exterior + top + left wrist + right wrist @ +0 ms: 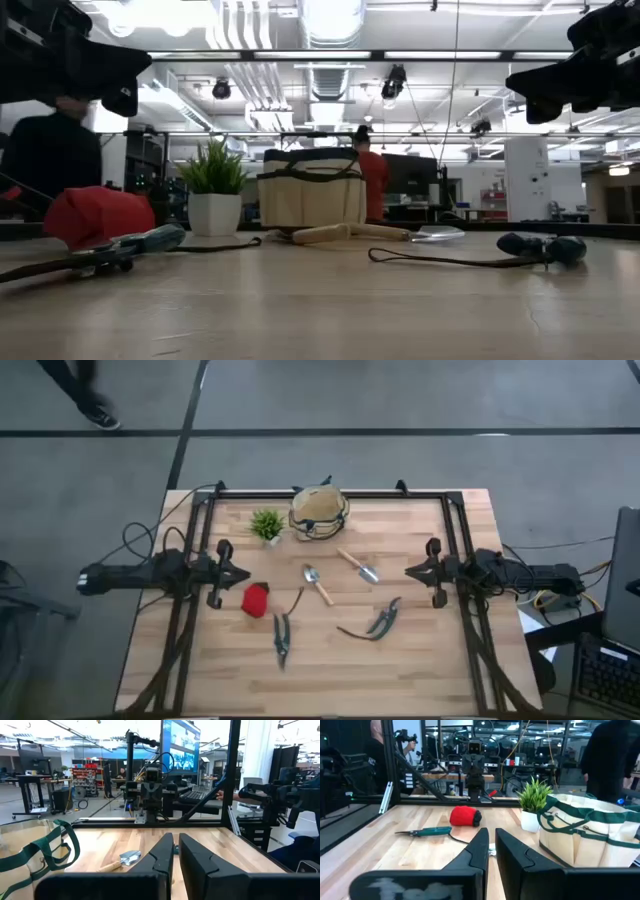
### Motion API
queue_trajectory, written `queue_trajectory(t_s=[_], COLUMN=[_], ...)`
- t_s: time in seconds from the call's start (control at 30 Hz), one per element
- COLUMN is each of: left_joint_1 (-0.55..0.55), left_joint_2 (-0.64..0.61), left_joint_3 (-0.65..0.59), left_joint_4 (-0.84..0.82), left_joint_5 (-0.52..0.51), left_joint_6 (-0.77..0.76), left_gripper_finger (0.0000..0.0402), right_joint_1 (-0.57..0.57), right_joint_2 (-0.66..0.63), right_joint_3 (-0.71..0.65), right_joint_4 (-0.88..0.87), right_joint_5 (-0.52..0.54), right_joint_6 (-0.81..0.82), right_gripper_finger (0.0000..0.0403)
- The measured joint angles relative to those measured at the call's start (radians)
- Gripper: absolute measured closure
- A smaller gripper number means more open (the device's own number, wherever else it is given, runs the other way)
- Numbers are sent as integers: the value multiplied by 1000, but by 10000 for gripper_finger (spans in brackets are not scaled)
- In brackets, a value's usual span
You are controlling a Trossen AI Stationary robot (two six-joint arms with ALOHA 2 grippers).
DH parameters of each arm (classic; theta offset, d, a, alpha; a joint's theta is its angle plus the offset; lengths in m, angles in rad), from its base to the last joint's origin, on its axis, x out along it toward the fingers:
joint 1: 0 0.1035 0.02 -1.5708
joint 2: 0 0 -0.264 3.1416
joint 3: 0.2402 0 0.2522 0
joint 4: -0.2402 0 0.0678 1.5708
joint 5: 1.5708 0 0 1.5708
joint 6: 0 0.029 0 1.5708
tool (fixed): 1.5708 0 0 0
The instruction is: Pick & Place Garden tools in Gardening bag
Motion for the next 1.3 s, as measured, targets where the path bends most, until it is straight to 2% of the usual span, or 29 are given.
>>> queue_trajectory(t_s=[1.07,1.3], left_joint_1=[0,0], left_joint_2=[0,0], left_joint_3=[0,0], left_joint_4=[1,1], left_joint_5=[0,1], left_joint_6=[0,0], left_gripper_finger=[367,367], right_joint_1=[0,-2], right_joint_2=[1,1], right_joint_3=[0,0], right_joint_4=[0,1], right_joint_5=[0,52], right_joint_6=[-1,-219], right_gripper_finger=[374,374])
